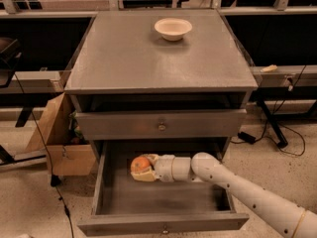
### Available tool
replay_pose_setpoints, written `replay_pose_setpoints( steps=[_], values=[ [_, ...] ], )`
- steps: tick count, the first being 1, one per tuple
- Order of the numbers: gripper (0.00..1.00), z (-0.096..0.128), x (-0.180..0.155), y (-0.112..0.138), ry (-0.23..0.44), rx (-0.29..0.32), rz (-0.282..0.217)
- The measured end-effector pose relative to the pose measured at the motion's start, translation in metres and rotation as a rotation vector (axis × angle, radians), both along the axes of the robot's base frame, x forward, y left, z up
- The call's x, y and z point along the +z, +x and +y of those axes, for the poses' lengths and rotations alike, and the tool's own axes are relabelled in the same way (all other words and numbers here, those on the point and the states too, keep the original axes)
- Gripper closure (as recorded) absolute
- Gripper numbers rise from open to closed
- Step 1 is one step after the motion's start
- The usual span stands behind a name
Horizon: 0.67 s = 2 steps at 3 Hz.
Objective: Pick orange from middle drawer and place on counter
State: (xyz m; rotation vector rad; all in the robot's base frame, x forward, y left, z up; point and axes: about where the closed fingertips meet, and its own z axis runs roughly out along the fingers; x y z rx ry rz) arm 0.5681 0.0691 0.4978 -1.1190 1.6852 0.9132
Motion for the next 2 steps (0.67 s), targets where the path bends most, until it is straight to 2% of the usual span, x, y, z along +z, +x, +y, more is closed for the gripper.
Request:
replay_pose_setpoints(
  steps=[1,2],
  values=[
    [1.00,-0.018,0.046,-0.002,0.027,0.091,-0.040],
    [1.00,-0.028,0.104,-0.016,0.001,0.200,-0.084]
  ],
)
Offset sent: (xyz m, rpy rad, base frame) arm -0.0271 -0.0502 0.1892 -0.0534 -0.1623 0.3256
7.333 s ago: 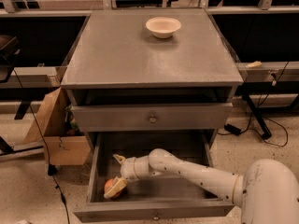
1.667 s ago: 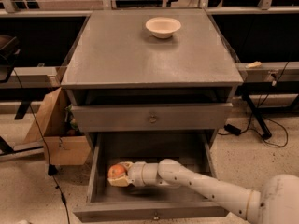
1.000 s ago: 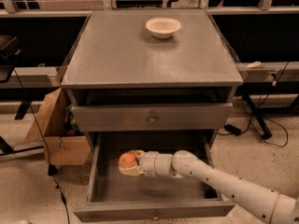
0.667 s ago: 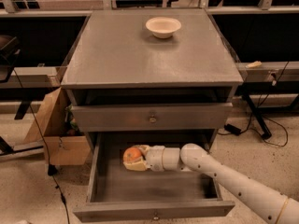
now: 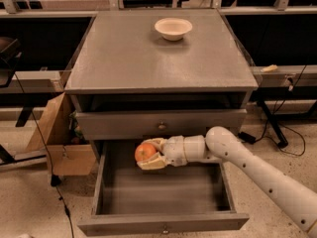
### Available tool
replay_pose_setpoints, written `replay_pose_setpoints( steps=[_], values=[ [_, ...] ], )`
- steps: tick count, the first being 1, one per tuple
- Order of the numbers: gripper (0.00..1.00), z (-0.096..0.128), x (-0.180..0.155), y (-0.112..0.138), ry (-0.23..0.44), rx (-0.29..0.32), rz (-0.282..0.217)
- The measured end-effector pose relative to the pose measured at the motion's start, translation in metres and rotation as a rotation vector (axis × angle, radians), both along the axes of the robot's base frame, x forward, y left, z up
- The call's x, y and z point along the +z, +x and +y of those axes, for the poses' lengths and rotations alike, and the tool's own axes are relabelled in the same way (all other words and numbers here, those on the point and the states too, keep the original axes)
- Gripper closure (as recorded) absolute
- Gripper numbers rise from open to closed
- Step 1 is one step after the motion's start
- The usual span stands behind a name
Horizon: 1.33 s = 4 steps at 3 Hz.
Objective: Pick orange from middle drawer and place on counter
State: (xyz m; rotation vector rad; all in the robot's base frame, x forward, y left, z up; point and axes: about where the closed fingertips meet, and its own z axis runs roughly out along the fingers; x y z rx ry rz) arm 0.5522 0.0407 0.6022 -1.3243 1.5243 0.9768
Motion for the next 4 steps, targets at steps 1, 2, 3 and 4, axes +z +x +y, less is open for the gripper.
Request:
replay_pose_setpoints(
  steps=[1,2,3,4],
  values=[
    [1.00,-0.022,0.067,-0.021,-0.070,0.039,-0.058],
    [1.00,-0.039,0.139,-0.035,-0.133,0.019,-0.120],
    [1.00,-0.030,0.212,-0.024,-0.177,-0.037,-0.179],
    [1.00,-0.006,0.272,0.017,-0.196,-0.155,-0.214]
  ],
)
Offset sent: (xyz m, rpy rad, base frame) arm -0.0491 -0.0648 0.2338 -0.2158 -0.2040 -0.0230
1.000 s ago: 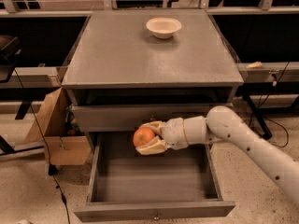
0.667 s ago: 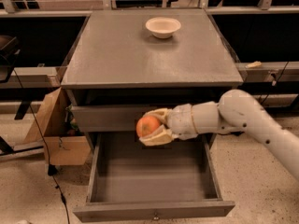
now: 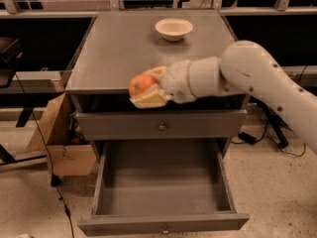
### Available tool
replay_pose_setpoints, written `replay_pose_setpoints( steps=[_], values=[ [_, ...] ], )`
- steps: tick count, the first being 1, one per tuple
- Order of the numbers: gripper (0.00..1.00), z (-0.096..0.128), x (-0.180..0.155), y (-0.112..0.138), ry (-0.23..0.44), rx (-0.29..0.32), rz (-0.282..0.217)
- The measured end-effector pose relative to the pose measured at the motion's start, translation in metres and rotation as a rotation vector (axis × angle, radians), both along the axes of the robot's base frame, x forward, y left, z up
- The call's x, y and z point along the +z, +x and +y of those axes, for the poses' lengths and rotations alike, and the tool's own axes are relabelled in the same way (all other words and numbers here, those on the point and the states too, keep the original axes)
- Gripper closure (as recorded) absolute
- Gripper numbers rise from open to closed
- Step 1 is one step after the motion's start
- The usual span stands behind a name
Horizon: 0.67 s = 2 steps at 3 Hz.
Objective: Pick orange from middle drawer and place on counter
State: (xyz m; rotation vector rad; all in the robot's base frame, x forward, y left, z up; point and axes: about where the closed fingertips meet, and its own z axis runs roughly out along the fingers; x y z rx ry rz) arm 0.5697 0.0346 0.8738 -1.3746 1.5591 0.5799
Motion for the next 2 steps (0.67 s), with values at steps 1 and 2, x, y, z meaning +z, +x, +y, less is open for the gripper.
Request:
replay_pose_setpoints(
  steps=[1,2],
  values=[
    [1.00,0.025,0.037,0.066,0.025,-0.146,-0.043],
    [1.00,0.042,0.044,0.125,0.006,-0.271,-0.083]
  ],
)
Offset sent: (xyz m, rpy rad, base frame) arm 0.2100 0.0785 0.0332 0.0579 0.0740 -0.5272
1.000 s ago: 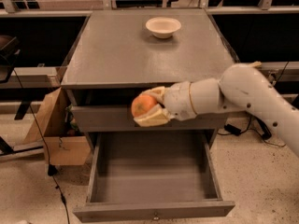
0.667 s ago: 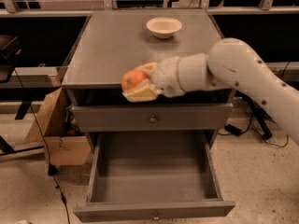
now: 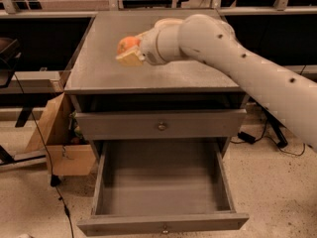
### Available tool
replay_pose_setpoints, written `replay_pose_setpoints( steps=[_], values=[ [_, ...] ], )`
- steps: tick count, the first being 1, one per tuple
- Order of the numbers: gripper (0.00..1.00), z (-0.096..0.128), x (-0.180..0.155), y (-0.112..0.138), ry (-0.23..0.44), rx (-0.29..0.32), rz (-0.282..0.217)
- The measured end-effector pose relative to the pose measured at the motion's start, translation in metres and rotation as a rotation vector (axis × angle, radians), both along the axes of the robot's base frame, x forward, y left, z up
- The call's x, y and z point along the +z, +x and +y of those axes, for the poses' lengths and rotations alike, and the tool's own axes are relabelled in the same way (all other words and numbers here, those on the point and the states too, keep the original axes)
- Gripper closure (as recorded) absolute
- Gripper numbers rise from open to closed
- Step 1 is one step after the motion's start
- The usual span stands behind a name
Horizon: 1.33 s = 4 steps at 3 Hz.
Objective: Pick orange from middle drawer and place on counter
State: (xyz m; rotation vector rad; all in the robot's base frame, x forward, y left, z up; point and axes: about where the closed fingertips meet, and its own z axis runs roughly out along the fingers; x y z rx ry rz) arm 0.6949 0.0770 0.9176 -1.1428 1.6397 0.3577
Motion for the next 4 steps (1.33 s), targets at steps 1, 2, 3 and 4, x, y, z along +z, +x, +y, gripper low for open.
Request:
replay_pose_setpoints(
  steps=[1,2,3,4],
  values=[
    [0.81,0.011,-0.023,0.047,-0.023,-0.096,0.029],
    [0.58,0.008,-0.052,0.080,0.014,-0.175,0.158],
    [0.35,0.003,-0.069,0.091,0.049,-0.191,0.235],
    [0.11,0.003,-0.065,0.091,0.049,-0.191,0.235]
  ],
)
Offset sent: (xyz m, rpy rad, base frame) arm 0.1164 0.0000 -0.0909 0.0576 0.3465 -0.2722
